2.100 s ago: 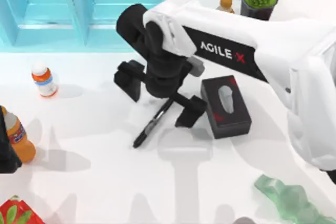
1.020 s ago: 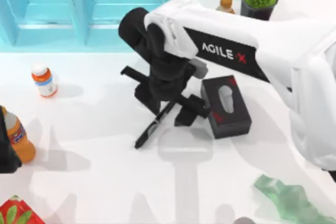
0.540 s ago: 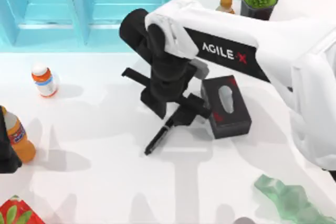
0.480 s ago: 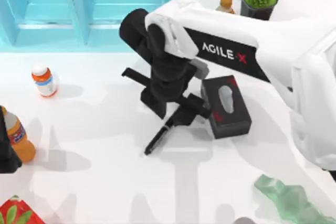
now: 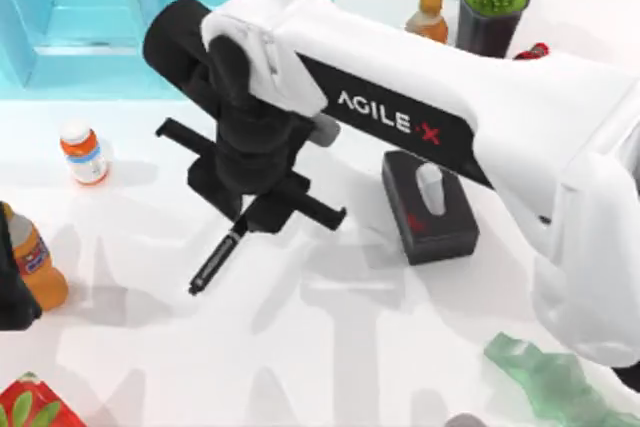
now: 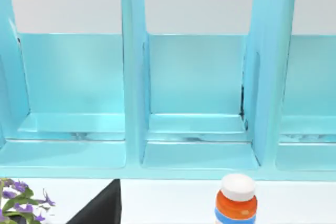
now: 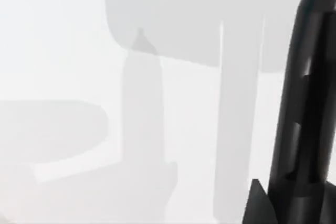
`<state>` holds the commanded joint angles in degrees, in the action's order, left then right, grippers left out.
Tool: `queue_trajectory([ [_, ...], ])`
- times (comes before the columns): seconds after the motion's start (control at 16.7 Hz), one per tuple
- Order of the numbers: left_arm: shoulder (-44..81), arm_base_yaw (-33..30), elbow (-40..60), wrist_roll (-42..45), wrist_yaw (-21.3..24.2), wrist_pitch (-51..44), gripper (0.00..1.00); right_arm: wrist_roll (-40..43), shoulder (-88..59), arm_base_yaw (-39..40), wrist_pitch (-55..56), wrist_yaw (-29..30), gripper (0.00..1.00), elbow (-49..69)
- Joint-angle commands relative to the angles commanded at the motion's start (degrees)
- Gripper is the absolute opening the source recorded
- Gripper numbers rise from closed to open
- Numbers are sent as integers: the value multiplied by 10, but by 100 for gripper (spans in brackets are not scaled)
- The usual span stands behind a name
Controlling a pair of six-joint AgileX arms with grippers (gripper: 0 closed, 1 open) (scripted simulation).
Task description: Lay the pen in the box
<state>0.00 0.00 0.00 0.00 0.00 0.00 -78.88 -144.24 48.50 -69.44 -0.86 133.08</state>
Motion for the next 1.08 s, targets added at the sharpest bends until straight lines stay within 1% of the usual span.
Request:
queue_trajectory([
  [0.12, 0, 0, 0, 0, 0, 0, 100, -7, -4, 13, -36, 11, 0, 42],
  [0.24, 0, 0, 0, 0, 0, 0, 100, -1, -11, 9, -77, 23, 0, 86],
  [0.42, 0, 0, 0, 0, 0, 0, 100, 26, -23, -27, -139, 31, 0, 141],
  [0.6, 0, 0, 0, 0, 0, 0, 100, 48, -36, -63, -186, 20, 0, 178],
  [0.72, 0, 0, 0, 0, 0, 0, 100, 52, -41, -73, -199, 11, 0, 191],
  [1.08, 0, 0, 0, 0, 0, 0, 100, 53, -36, -78, -197, 11, 0, 185],
])
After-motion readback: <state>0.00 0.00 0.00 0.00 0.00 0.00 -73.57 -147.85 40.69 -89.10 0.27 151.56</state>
